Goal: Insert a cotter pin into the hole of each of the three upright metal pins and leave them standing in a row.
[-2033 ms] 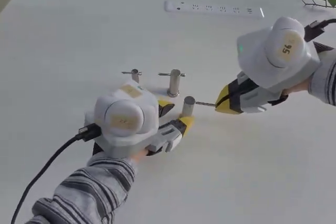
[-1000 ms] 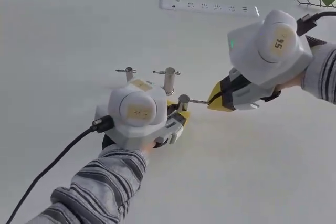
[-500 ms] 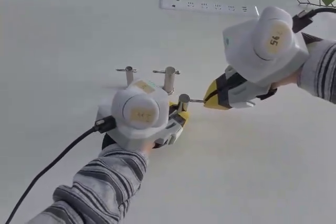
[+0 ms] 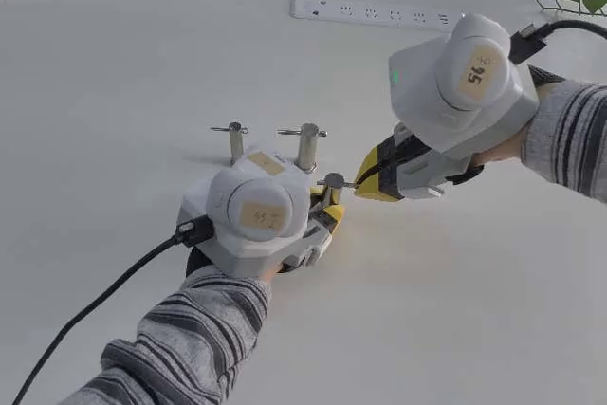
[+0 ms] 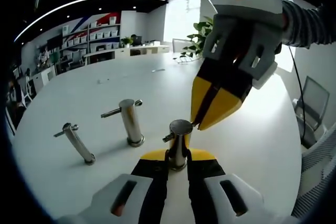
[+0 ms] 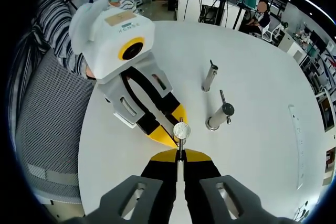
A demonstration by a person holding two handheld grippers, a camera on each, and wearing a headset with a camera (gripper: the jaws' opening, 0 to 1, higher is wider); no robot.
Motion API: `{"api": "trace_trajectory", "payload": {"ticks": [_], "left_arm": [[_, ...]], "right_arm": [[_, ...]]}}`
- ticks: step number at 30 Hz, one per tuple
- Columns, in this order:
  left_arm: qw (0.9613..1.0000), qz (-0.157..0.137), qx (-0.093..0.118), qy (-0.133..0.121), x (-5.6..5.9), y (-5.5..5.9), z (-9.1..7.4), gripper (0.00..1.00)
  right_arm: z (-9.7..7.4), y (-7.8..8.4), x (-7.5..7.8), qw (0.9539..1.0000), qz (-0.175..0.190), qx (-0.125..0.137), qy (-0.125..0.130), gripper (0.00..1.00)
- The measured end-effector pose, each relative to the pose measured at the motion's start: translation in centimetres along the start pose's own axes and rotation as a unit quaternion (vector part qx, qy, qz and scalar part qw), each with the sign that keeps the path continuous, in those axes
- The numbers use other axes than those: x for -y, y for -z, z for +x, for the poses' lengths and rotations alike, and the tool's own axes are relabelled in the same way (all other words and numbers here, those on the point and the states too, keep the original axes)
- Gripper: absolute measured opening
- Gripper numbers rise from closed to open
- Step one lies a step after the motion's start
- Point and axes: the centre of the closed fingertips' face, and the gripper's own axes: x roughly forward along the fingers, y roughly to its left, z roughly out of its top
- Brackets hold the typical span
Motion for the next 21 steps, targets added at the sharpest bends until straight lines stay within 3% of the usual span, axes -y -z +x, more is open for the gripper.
{"api": "trace_trajectory", "payload": {"ticks": [6, 10, 13, 21], "left_arm": [[1.0000, -0.001, 0.000, -0.002, 0.0, 0.0, 0.0, 0.10], [1.0000, -0.005, -0.001, -0.002, 0.0, 0.0, 0.1, 0.10], [1.0000, -0.005, 0.000, -0.004, 0.0, 0.0, 0.1, 0.10], [0.9999, -0.011, 0.001, -0.004, 0.0, 0.0, 0.1, 0.10]], "right_arm": [[0.1, -0.5, -0.2, 0.9998, -0.017, 0.010, 0.006, 0.02], [-0.3, -0.4, 0.3, 0.9998, 0.002, 0.011, 0.017, 0.09], [-0.8, -0.4, 0.3, 0.9995, 0.022, 0.020, 0.014, 0.09], [-1.3, 0.6, -0.3, 0.9992, 0.036, 0.015, 0.009, 0.04]]}}
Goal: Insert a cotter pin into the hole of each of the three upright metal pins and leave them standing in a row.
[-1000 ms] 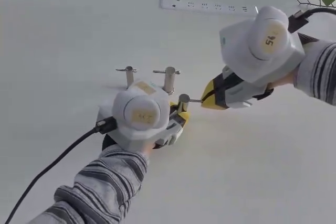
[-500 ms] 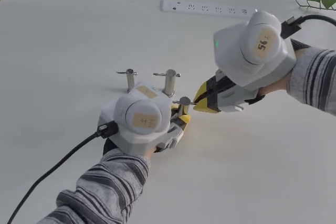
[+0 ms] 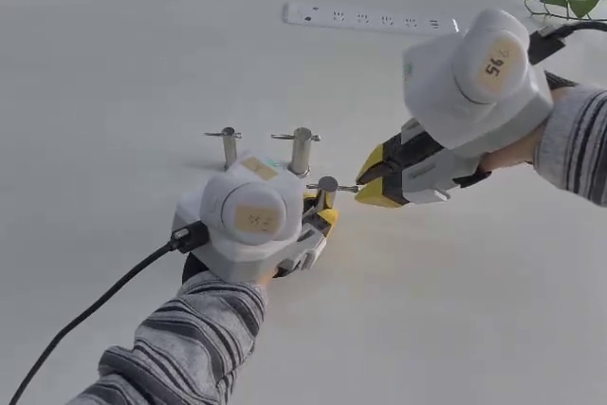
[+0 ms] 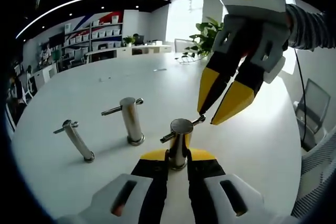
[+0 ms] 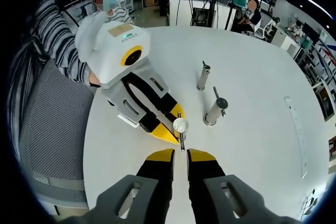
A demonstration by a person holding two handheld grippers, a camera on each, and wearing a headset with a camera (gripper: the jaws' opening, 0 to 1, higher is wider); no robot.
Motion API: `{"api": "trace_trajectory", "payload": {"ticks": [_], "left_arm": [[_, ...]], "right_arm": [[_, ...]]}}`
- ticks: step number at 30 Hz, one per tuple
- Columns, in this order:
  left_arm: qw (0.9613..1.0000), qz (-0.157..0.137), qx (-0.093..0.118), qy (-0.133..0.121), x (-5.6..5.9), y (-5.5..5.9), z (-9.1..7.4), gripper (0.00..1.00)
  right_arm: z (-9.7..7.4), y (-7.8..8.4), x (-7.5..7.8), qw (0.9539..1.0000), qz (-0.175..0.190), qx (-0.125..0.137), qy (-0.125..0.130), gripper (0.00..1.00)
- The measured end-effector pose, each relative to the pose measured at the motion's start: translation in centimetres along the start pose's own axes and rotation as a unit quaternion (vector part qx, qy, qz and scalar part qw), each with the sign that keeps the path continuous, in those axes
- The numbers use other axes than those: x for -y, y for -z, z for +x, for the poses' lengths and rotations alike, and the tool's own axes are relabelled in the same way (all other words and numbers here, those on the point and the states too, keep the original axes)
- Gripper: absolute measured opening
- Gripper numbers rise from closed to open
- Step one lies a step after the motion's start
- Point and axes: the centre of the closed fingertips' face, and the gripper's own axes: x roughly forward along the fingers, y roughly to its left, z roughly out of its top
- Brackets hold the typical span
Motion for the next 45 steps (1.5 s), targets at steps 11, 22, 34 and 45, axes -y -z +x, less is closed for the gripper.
{"api": "trace_trajectory", "payload": {"ticks": [11, 22, 34, 45], "left_arm": [[1.0000, -0.005, 0.000, 0.000, 0.0, 0.1, 0.0, 0.10], [0.9999, -0.016, -0.002, 0.002, -0.1, 0.2, 0.1, 0.10], [0.9998, -0.021, -0.004, 0.004, -0.1, 0.3, 0.2, 0.10], [0.9998, -0.016, -0.009, 0.008, -0.1, 0.4, 0.2, 0.11]], "right_arm": [[0.3, 0.0, 0.1, 0.9999, 0.015, 0.004, 0.004, 0.00], [0.6, -0.6, 0.1, 0.9996, 0.027, 0.012, 0.004, 0.00], [0.9, -1.1, 0.1, 0.9994, 0.032, 0.015, 0.004, 0.00], [1.1, -1.0, 0.0, 0.9991, 0.040, 0.015, 0.002, 0.00]]}}
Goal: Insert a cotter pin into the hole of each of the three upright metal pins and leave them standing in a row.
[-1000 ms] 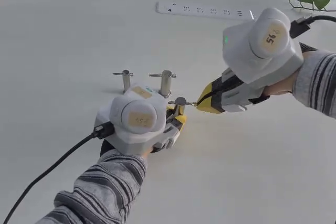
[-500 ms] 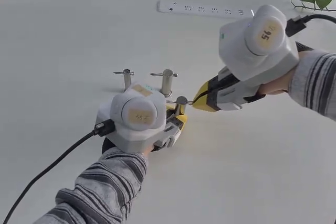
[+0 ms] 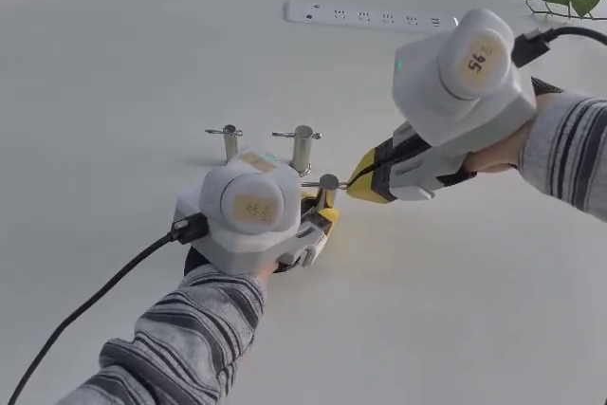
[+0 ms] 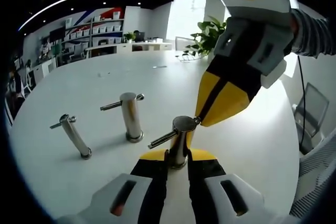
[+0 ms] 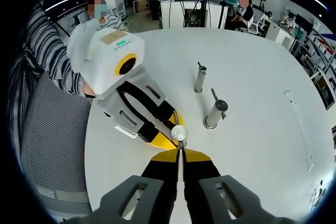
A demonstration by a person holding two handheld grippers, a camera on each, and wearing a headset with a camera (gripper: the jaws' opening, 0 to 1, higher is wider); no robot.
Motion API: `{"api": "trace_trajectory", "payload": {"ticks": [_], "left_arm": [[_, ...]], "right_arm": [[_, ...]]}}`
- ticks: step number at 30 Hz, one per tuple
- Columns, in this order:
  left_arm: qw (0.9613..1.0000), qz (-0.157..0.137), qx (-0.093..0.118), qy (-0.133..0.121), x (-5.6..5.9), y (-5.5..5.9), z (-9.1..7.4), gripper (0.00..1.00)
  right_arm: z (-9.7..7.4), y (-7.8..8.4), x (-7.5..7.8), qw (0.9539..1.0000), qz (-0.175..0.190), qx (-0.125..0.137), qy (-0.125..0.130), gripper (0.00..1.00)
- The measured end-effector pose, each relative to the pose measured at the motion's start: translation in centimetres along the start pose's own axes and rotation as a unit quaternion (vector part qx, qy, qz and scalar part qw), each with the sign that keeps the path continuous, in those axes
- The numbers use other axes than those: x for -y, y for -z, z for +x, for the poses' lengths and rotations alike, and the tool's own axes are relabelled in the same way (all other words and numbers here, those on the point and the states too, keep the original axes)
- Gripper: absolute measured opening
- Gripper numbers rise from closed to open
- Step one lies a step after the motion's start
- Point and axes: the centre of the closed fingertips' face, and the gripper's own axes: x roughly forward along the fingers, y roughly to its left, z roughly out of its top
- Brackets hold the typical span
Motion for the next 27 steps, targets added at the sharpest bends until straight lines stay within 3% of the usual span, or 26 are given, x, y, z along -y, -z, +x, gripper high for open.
{"api": "trace_trajectory", "payload": {"ticks": [5, 13, 27], "left_arm": [[1.0000, -0.004, -0.005, 0.006, -0.1, 0.0, -0.2, 0.13], [0.9998, 0.016, -0.008, 0.005, -0.9, -0.1, -1.3, 0.28], [0.9997, 0.020, -0.005, 0.013, -0.9, -0.2, -4.1, 0.47]], "right_arm": [[0.0, -0.1, 0.1, 1.0000, -0.004, 0.002, 0.003, 0.00], [0.0, -1.3, 0.1, 0.9995, 0.023, 0.023, 0.002, 0.08], [2.1, -1.9, -0.1, 0.9995, 0.024, 0.021, 0.004, 0.13]]}}
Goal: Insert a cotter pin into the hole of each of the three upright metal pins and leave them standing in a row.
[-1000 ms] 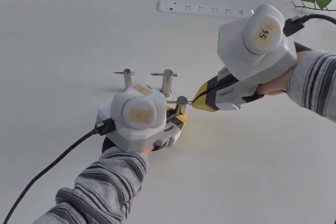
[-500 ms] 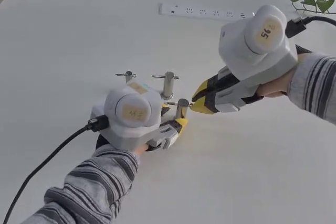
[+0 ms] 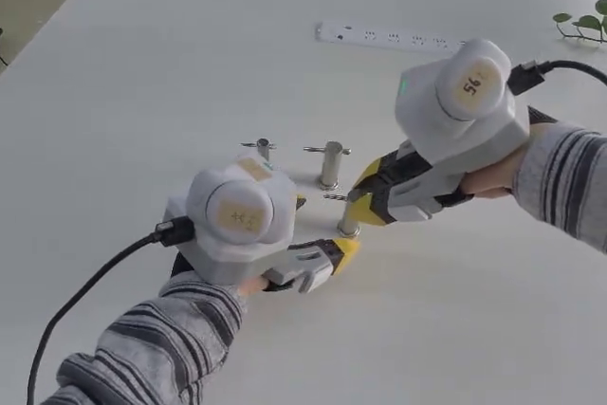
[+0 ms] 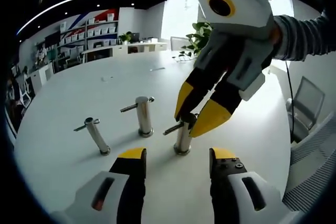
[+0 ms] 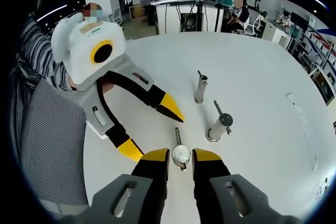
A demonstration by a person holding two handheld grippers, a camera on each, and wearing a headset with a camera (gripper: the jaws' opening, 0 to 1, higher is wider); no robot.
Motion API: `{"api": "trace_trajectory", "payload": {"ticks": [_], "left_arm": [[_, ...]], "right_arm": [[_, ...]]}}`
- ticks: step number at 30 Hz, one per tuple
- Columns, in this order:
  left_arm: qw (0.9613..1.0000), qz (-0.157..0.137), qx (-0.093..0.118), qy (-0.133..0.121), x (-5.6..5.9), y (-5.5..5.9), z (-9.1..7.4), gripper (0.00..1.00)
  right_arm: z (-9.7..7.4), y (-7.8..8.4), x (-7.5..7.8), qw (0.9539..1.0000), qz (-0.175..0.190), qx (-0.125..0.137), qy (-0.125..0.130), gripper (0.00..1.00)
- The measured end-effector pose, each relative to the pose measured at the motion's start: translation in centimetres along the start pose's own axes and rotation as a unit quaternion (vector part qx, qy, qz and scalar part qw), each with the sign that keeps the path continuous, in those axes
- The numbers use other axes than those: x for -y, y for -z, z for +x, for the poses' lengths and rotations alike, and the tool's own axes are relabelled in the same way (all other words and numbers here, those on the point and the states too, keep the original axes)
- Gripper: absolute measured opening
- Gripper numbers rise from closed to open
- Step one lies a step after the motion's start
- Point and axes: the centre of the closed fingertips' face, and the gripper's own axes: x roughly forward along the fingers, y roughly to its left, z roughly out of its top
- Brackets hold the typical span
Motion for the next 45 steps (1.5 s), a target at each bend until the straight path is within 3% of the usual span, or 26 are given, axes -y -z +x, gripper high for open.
{"api": "trace_trajectory", "payload": {"ticks": [7, 12, 17, 27, 38, 45], "left_arm": [[1.0000, -0.008, 0.002, -0.003, -0.1, -0.2, -0.9, 0.53], [0.9997, -0.019, 0.013, -0.005, -0.4, -0.6, -1.9, 0.59], [0.9994, -0.024, 0.019, -0.014, -1.0, -0.7, -2.8, 0.63], [0.9985, -0.034, 0.031, -0.029, -2.1, -1.2, -4.0, 0.73], [0.9977, -0.037, 0.041, -0.039, -3.2, -1.7, -5.2, 0.79], [0.9964, -0.040, 0.045, -0.059, -4.5, -1.9, -6.0, 0.79]], "right_arm": [[0.7, 0.2, -0.1, 0.9999, 0.010, 0.004, -0.003, 0.13], [1.0, 0.5, 0.1, 0.9999, 0.013, 0.007, 0.001, 0.09], [0.8, 0.5, 0.1, 0.9996, 0.023, 0.011, -0.013, 0.09], [0.5, 0.6, 0.4, 0.9998, 0.005, 0.013, -0.011, 0.08], [-0.8, 1.4, 2.3, 1.0000, -0.004, 0.007, -0.001, 0.08], [-1.2, 2.2, 4.3, 0.9999, -0.014, -0.003, 0.005, 0.08]]}}
